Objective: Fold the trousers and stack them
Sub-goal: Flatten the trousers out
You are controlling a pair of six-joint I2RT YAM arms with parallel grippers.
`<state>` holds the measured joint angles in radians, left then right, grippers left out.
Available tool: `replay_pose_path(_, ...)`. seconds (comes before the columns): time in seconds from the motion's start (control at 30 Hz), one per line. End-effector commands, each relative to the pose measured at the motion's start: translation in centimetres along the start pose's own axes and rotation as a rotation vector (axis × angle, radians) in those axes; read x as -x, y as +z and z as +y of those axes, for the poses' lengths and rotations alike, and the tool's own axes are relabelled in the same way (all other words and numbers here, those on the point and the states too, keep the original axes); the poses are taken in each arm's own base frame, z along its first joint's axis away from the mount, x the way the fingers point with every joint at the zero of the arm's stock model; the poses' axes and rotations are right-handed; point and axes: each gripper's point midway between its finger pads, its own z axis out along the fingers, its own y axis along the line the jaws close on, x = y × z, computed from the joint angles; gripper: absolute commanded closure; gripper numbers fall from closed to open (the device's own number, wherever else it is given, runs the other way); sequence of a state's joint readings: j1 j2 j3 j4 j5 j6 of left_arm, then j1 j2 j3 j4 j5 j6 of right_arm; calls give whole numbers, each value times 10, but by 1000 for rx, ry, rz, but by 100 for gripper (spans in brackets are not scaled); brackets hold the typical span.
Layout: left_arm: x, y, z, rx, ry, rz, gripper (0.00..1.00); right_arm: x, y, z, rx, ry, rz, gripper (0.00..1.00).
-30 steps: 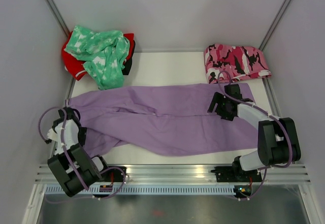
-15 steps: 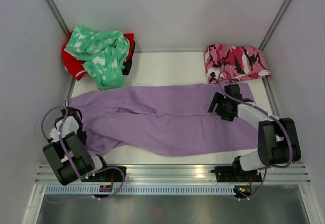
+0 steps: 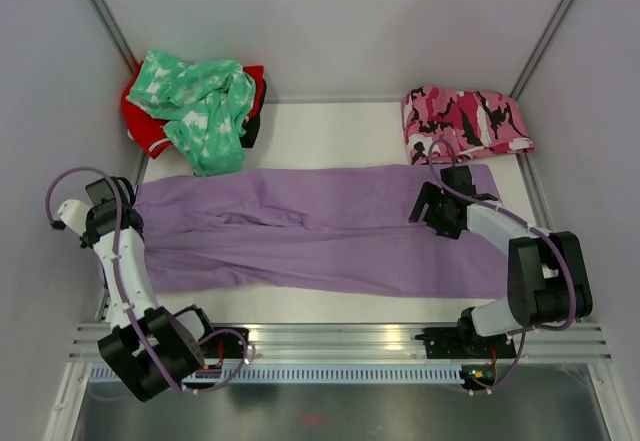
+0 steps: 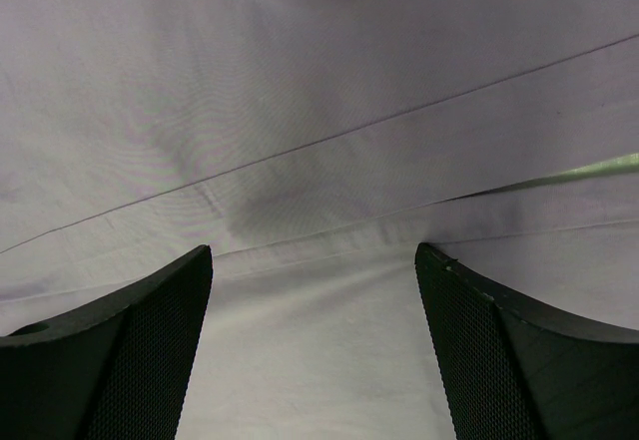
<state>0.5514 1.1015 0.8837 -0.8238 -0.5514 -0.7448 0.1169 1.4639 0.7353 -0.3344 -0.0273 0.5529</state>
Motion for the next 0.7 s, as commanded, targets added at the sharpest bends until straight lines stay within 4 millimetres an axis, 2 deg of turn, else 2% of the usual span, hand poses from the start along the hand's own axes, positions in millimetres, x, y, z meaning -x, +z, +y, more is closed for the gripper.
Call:
replay_pose_path(0.0, 46, -18, 3, -17, 138, -180, 98, 6, 8, -5, -41, -18, -18, 11)
replay_pose_path(0.13, 39, -14, 11, 22, 185, -178, 98, 7, 12, -5, -51, -32, -3, 10)
replay_pose_path(0.17, 34, -18, 16, 36, 173, -151, 84, 7, 11, -5, -51, -36, -4, 10)
replay_pose_path(0.2, 32, -22, 18, 36, 169, -140, 60, 8, 9, -5, -50, -35, -10, 10)
replay_pose_path(0.27, 32, -31, 24, 38, 157, -129, 1, 9, 7, -6, -56, -35, -21, 9)
replay_pose_path(0.33, 35, -44, 27, 7, 146, -141, 0, 11, 5, -9, -65, -34, -33, 8)
replay_pose_path(0.43, 34, -67, -5, -223, 159, -114, 0, 15, 2, -7, -68, -40, -40, 8)
replay_pose_path(0.47, 23, -79, -28, -371, 195, -52, 1, 18, 1, -9, -79, -43, -50, 8)
replay_pose_path(0.5, 21, -90, -48, -486, 206, -46, 4, 23, -2, -9, -89, -44, -61, 7)
replay_pose_path(0.53, 2, -108, -73, -648, 253, 22, 10, 27, -3, -10, -97, -46, -73, 7)
replay_pose_path(0.6, -18, -122, -99, -758, 294, 65, 14, 41, -10, -16, -119, -34, -109, 8)
replay_pose_path(0.63, -44, -139, -116, -831, 384, 90, 16, 47, -13, -17, -121, -24, -128, 8)
replay_pose_path(0.67, -58, -146, -126, -859, 434, 98, 18, 60, -20, -15, -108, -12, -167, 8)
